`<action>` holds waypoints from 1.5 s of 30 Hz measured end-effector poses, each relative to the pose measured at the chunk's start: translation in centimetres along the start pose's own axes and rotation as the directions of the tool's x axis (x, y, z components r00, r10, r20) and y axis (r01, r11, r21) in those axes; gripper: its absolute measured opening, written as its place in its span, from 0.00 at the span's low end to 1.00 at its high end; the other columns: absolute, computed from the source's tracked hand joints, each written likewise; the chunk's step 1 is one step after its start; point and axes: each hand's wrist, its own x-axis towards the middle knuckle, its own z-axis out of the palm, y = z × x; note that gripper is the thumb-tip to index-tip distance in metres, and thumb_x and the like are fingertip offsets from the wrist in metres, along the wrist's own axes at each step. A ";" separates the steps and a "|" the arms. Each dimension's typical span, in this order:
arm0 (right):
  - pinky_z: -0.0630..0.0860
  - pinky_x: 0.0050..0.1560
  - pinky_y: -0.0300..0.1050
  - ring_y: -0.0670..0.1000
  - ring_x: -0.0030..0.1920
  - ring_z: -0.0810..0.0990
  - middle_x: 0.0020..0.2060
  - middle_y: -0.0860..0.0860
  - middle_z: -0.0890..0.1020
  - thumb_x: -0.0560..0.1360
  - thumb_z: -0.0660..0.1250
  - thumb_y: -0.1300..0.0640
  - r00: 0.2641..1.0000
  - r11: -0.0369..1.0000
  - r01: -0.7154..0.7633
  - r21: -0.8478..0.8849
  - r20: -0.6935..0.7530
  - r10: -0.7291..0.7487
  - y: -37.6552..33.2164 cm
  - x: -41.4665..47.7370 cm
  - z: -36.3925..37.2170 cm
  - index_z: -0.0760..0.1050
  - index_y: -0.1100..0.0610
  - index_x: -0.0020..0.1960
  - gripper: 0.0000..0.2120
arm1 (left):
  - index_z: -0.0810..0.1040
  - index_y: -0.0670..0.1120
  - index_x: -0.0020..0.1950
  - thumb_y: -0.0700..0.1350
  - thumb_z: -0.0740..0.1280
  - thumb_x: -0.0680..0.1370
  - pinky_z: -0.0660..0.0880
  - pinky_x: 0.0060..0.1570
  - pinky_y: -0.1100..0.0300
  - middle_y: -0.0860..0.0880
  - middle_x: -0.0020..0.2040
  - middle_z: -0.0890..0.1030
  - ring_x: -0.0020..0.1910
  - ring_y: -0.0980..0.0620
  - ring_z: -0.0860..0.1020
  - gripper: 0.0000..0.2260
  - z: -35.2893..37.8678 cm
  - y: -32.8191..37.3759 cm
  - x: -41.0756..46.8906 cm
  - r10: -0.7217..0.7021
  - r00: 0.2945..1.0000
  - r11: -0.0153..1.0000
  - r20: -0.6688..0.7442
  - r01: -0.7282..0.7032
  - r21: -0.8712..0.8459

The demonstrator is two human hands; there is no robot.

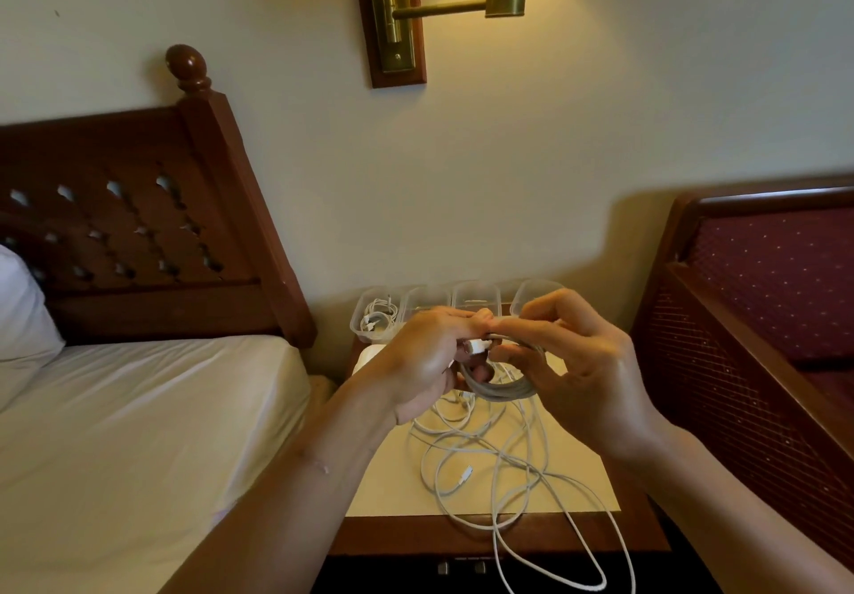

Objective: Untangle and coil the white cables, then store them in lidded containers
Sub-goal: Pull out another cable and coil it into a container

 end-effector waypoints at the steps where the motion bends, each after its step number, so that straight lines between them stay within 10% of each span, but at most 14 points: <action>1: 0.77 0.37 0.48 0.50 0.40 0.78 0.48 0.51 0.79 0.75 0.78 0.59 1.000 0.999 0.028 -0.035 -0.001 -0.028 0.2 -0.1 0.1 0.85 0.57 0.59 0.13 | 0.80 0.41 0.51 0.44 0.60 0.86 0.71 0.40 0.57 0.46 0.39 0.76 0.35 0.51 0.72 0.12 0.1 0.0 0.0 -0.010 1.000 1.000 -0.002 0.010 0.011; 11: 0.75 0.39 0.37 0.40 0.42 0.74 0.49 0.50 0.76 0.81 0.69 0.59 0.990 0.999 -0.004 -0.036 -0.141 -0.001 0.2 -0.7 1.0 0.80 0.64 0.54 0.08 | 0.80 0.40 0.53 0.45 0.64 0.85 0.69 0.37 0.57 0.49 0.33 0.68 0.30 0.54 0.68 0.09 1.1 -0.2 0.6 0.072 0.989 0.997 -0.127 -0.067 0.046; 21: 0.84 0.38 0.46 0.54 0.43 0.87 0.45 0.51 0.82 0.81 0.69 0.57 0.799 0.700 -0.500 0.510 -0.042 0.600 -1.7 0.3 1.1 0.76 0.55 0.64 0.13 | 0.79 0.38 0.51 0.52 0.58 0.86 0.70 0.40 0.48 0.45 0.39 0.75 0.37 0.51 0.71 0.19 1.7 -0.8 -0.1 0.327 0.938 0.886 -0.116 -0.262 0.382; 25: 0.76 0.38 0.36 0.45 0.39 0.82 0.41 0.43 0.82 0.85 0.59 0.55 0.875 0.818 -0.483 0.312 0.140 0.463 -1.2 0.0 1.0 0.75 0.48 0.69 0.14 | 0.72 0.43 0.42 0.51 0.58 0.84 0.65 0.37 0.46 0.53 0.31 0.68 0.33 0.51 0.66 0.16 1.3 -0.6 -0.4 0.356 0.933 0.849 -0.058 -0.297 0.438; 31: 0.78 0.51 0.51 0.48 0.55 0.75 0.54 0.42 0.75 0.85 0.54 0.43 0.900 0.957 -0.259 -0.133 0.326 0.289 1.1 0.2 0.0 0.80 0.48 0.57 0.17 | 0.74 0.39 0.44 0.50 0.61 0.82 0.68 0.39 0.48 0.48 0.32 0.71 0.34 0.48 0.69 0.15 -0.4 -0.1 -0.1 0.343 0.939 0.808 -0.020 -0.284 0.517; 36: 0.75 0.46 0.34 0.45 0.49 0.82 0.47 0.41 0.84 0.85 0.60 0.56 0.871 0.916 -0.371 0.156 0.400 0.285 0.0 0.7 -0.5 0.80 0.52 0.63 0.12 | 0.74 0.40 0.46 0.44 0.61 0.86 0.69 0.41 0.54 0.47 0.33 0.70 0.35 0.50 0.70 0.12 -1.3 0.2 0.3 0.241 0.969 0.902 0.053 -0.244 0.356; 45: 0.78 0.37 0.48 0.47 0.37 0.78 0.38 0.47 0.80 0.82 0.62 0.57 0.950 0.974 -0.191 -0.125 0.228 0.215 0.7 0.4 -0.3 0.81 0.57 0.55 0.09 | 0.66 0.53 0.72 0.33 0.57 0.85 0.82 0.57 0.46 0.37 0.54 0.82 0.53 0.43 0.82 0.19 -0.6 -1.9 0.0 0.237 0.971 0.968 -0.023 -0.234 0.093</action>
